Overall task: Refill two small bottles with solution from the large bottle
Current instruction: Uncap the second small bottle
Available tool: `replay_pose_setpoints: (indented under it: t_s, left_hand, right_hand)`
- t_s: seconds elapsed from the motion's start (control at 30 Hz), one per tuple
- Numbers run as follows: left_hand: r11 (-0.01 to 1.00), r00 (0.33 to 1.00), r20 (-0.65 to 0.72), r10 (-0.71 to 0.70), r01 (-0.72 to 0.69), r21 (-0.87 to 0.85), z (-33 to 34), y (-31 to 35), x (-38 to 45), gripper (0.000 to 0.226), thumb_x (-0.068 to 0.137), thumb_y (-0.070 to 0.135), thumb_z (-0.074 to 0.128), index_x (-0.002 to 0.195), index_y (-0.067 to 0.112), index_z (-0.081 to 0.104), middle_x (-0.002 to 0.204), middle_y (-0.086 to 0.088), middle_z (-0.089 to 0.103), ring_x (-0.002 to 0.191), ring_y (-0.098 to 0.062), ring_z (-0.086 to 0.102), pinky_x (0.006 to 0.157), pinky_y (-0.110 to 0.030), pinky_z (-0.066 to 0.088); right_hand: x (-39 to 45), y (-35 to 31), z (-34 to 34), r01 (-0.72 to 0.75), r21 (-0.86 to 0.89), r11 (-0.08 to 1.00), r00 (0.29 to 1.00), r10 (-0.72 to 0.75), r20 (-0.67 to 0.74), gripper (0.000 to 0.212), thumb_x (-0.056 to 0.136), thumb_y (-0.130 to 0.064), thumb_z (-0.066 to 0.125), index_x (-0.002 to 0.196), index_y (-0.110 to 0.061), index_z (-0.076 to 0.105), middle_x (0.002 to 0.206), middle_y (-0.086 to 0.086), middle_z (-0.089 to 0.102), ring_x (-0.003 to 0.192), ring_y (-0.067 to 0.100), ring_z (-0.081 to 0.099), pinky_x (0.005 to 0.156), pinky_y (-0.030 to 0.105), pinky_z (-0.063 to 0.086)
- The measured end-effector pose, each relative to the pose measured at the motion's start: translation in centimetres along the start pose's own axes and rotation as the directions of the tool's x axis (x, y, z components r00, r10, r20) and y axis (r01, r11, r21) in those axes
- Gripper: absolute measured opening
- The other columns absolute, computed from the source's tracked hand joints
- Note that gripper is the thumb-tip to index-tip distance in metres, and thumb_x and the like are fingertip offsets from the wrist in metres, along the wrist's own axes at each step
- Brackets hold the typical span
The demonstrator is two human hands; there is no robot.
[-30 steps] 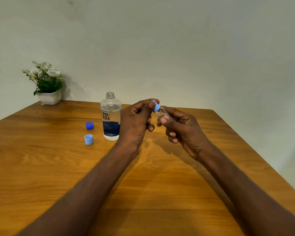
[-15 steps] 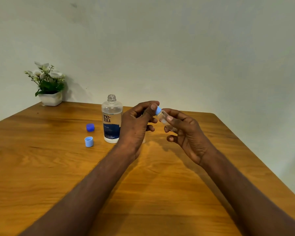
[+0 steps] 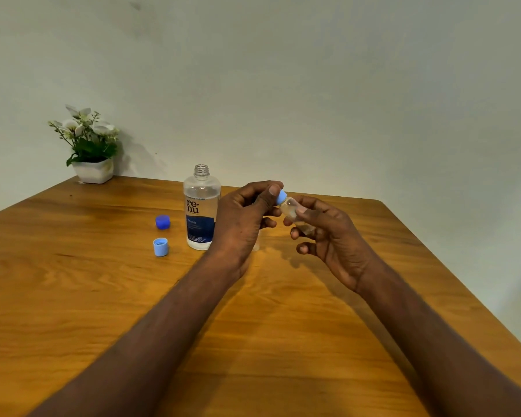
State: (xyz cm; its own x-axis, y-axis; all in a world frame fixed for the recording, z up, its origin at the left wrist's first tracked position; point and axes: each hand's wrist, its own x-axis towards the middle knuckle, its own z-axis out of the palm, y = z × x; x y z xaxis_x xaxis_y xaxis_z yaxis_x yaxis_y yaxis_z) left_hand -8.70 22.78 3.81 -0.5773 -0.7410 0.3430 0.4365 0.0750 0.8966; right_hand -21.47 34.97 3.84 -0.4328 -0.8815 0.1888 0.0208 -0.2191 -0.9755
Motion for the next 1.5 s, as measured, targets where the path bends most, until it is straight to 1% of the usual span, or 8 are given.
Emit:
replay_pose_setpoints:
  t_s: [0.13, 0.27, 0.6, 0.8, 1.03, 1.17, 1.33, 1.5]
  left_hand:
    - [1.000, 1.000, 0.004, -0.009, 0.009, 0.003, 0.0, -0.1, 0.0, 0.026, 0.097, 0.025, 0.070, 0.116, 0.010, 0.077, 0.100, -0.006, 0.077, 0.079, -0.013, 0.069, 0.066, -0.025, 0.057]
    - [1.000, 1.000, 0.014, -0.009, 0.009, 0.002, 0.1, -0.2, 0.0, 0.022, 0.097, 0.024, 0.070, 0.113, 0.011, 0.078, 0.094, -0.004, 0.076, 0.078, -0.015, 0.068, 0.068, -0.026, 0.057]
    - [0.999, 0.999, -0.004, -0.033, 0.033, 0.002, 0.1, -0.4, 0.0, 0.024, 0.095, 0.022, 0.071, 0.114, 0.009, 0.077, 0.102, -0.009, 0.078, 0.080, -0.014, 0.072, 0.078, -0.028, 0.062]
    - [1.000, 0.999, 0.022, -0.025, 0.025, -0.013, 0.0, -0.4, 0.1, 0.023, 0.095, 0.020, 0.071, 0.114, 0.007, 0.076, 0.101, -0.007, 0.080, 0.082, -0.019, 0.075, 0.083, -0.030, 0.063]
    - [1.000, 1.000, 0.002, -0.024, 0.024, 0.004, 0.2, -0.4, 0.0, 0.023, 0.096, 0.018, 0.071, 0.114, 0.006, 0.076, 0.105, -0.012, 0.078, 0.081, -0.017, 0.073, 0.082, -0.030, 0.063]
    - [0.999, 0.999, -0.010, -0.031, 0.031, 0.010, 0.3, -0.5, 0.0, 0.026, 0.096, 0.019, 0.071, 0.116, 0.004, 0.076, 0.107, -0.013, 0.078, 0.084, -0.021, 0.075, 0.085, -0.033, 0.063]
    - [1.000, 1.000, -0.002, -0.026, 0.026, 0.013, 0.3, -0.5, 0.0, 0.017, 0.095, 0.013, 0.071, 0.110, 0.007, 0.077, 0.108, -0.009, 0.078, 0.087, -0.020, 0.077, 0.084, -0.031, 0.063]
    - [0.999, 1.000, 0.004, -0.029, 0.029, 0.029, 0.4, -0.3, -0.1, 0.014, 0.096, 0.011, 0.070, 0.108, 0.011, 0.077, 0.111, -0.009, 0.077, 0.087, -0.017, 0.077, 0.082, -0.028, 0.063]
  right_hand:
    - [-0.1, -0.2, 0.0, -0.009, 0.019, 1.000, 1.000, 0.009, 0.002, 0.045, 0.090, -0.034, 0.073, 0.129, -0.014, 0.067, 0.104, 0.008, 0.066, 0.077, 0.016, 0.061, 0.061, 0.030, 0.049]
    - [-0.2, -0.1, 0.3, -0.037, 0.029, 0.999, 0.999, 0.036, 0.027, 0.050, 0.104, -0.048, 0.055, 0.135, -0.009, 0.061, 0.102, 0.011, 0.065, 0.072, 0.018, 0.059, 0.060, 0.031, 0.048]
    - [0.1, 0.0, -0.2, -0.035, -0.003, 0.999, 0.999, 0.035, -0.004, 0.039, 0.090, -0.021, 0.077, 0.128, -0.014, 0.070, 0.100, 0.003, 0.065, 0.077, 0.015, 0.058, 0.061, 0.030, 0.048]
    - [0.0, -0.1, -0.4, -0.056, 0.040, 0.998, 0.998, 0.056, 0.011, 0.048, 0.103, -0.046, 0.058, 0.136, -0.012, 0.063, 0.110, 0.010, 0.071, 0.075, 0.015, 0.062, 0.061, 0.029, 0.049]
    - [0.1, -0.1, -0.8, -0.065, 0.013, 0.998, 0.998, 0.065, 0.014, 0.032, 0.097, -0.030, 0.070, 0.125, -0.016, 0.072, 0.107, 0.006, 0.070, 0.077, 0.016, 0.062, 0.062, 0.029, 0.049]
    - [0.1, -0.1, -0.8, -0.047, -0.010, 0.999, 0.999, 0.047, -0.004, 0.038, 0.088, -0.020, 0.079, 0.125, -0.015, 0.072, 0.103, 0.003, 0.069, 0.081, 0.016, 0.063, 0.061, 0.030, 0.050]
    - [0.0, -0.1, -0.8, -0.072, 0.059, 0.996, 0.997, 0.071, 0.018, 0.032, 0.099, -0.036, 0.068, 0.124, -0.017, 0.071, 0.113, 0.006, 0.072, 0.085, 0.018, 0.069, 0.065, 0.030, 0.053]
    - [0.0, -0.1, -1.0, -0.082, 0.073, 0.994, 0.997, 0.082, 0.009, 0.021, 0.099, -0.030, 0.067, 0.116, -0.021, 0.075, 0.108, 0.007, 0.072, 0.082, 0.018, 0.069, 0.065, 0.031, 0.053]
